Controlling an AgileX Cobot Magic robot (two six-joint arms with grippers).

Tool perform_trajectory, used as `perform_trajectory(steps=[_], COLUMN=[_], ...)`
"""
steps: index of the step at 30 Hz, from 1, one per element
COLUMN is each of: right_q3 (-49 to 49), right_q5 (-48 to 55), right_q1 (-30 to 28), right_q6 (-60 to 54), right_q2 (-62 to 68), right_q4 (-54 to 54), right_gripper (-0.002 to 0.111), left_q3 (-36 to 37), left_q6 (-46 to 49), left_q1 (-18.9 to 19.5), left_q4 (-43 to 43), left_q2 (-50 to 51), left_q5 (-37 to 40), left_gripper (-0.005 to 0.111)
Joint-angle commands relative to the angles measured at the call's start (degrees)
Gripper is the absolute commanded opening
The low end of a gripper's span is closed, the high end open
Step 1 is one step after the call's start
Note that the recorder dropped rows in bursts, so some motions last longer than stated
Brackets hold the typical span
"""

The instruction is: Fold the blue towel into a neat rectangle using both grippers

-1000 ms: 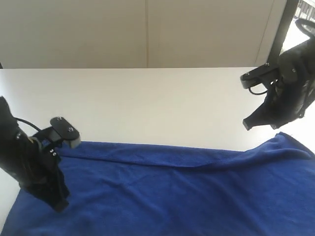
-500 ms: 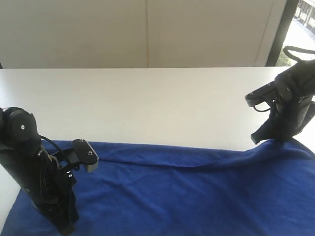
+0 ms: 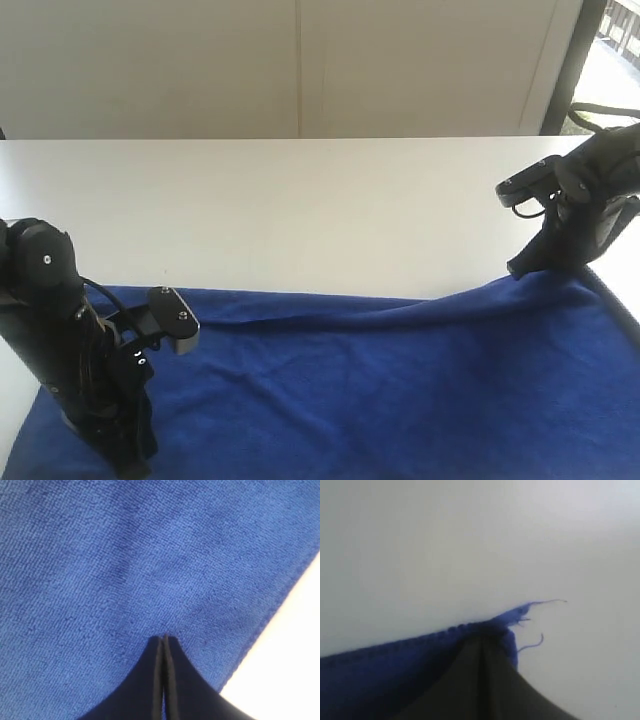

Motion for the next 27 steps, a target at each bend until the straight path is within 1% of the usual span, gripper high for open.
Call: perform_trajectory(steps=[1, 4, 6, 18, 27], right_q3=[-0.23, -0.23, -0.23, -0.32, -0.32], right_q5=[0.63, 1.43, 1.74, 0.86, -1.54], right_q1=[-0.47, -0.47, -0.55, -4.3, -5.31], right_q6=[6.08, 9.67, 9.86, 11.36, 12.67], right_q2=[0.9, 0.9, 0.9, 2.71, 3.64], right_q4=[-4.33, -8.76, -9.65, -10.04, -9.64], right_gripper=[0.0, 0.0, 0.0, 0.0, 0.0], left_q3=[-0.05, -0.05, -0.05, -0.05, -0.05], left_q6=[0.14, 0.14, 0.14, 0.14, 0.14], left_q1=[-0.25, -0.25, -0.25, -0.25, -0.25], left_q4=[0.71, 0.71, 0.71, 0.71, 0.71], left_q2=[-0.08, -0.08, -0.08, -0.08, -0.08], left_q5=[1.56, 1.56, 1.56, 2.07, 2.07], left_gripper=[0.0, 0.0, 0.0, 0.0, 0.0])
